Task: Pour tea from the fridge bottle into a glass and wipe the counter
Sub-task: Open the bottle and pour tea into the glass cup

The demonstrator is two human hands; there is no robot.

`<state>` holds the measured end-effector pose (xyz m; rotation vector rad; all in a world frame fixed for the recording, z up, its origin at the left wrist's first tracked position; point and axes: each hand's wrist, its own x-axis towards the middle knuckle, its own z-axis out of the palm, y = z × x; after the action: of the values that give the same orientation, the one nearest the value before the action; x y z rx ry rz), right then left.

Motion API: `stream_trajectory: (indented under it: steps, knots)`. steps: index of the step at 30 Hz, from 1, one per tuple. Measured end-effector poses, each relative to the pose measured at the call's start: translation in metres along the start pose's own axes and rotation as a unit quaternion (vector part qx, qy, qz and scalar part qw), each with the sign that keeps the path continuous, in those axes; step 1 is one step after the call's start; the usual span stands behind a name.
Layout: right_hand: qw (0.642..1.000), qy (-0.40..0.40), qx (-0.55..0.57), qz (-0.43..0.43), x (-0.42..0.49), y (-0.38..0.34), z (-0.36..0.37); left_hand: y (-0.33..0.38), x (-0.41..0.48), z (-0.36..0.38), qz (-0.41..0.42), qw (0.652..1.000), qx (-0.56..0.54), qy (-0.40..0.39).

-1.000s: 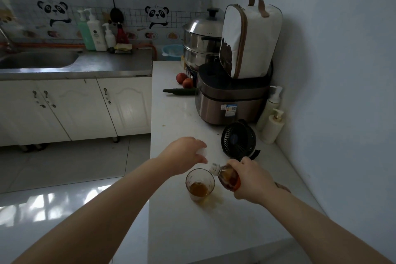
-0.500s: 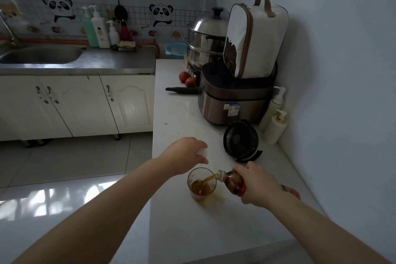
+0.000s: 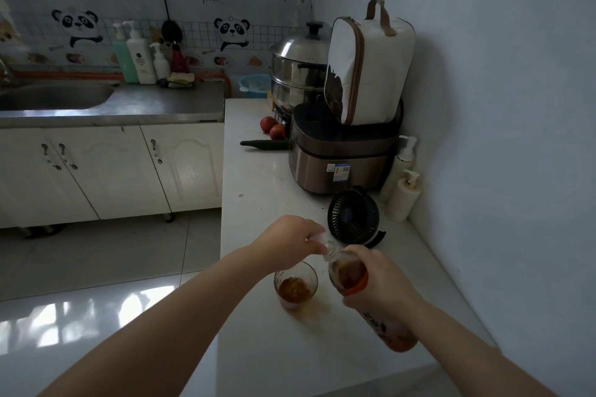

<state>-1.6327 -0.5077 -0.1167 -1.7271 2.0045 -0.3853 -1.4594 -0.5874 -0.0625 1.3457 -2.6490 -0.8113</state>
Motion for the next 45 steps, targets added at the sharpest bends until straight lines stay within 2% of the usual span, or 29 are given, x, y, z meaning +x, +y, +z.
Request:
stream_trajectory:
  steps: [4,11,17,21,24,31,35,41,45]
  knots:
    - [0.999,0.026,0.038,-0.012,-0.003,-0.007,-0.006,0.021,0.003,-0.007,0.022,1.0,0.002,0.008]
    - [0.996,0.056,0.061,-0.015,-0.009,-0.004,-0.021,0.044,0.004,-0.026,0.063,0.995,0.072,0.0]
    - [0.993,0.078,0.08,-0.027,-0.012,0.002,-0.033,0.06,0.004,-0.032,0.119,0.993,-0.015,-0.002]
    - [0.987,0.095,0.123,-0.05,-0.016,0.002,-0.038,0.071,0.005,-0.033,0.15,0.982,-0.112,-0.002]
    - [0.984,0.102,0.135,-0.05,-0.016,0.003,-0.041,0.074,0.007,-0.029,0.126,0.978,-0.162,0.028]
    - [0.988,0.093,0.121,-0.036,-0.014,0.009,-0.039,0.075,0.01,-0.023,0.095,0.988,-0.105,0.068]
    - [0.986,0.092,0.134,-0.037,-0.016,0.008,-0.041,0.074,0.011,-0.022,0.095,0.986,-0.11,0.087]
    - [0.977,0.083,0.192,-0.046,-0.016,0.003,-0.047,0.08,0.006,-0.025,0.124,0.966,-0.191,0.126]
    - [0.979,0.092,0.178,-0.047,-0.014,0.002,-0.05,0.079,0.005,-0.026,0.116,0.962,-0.182,0.168]
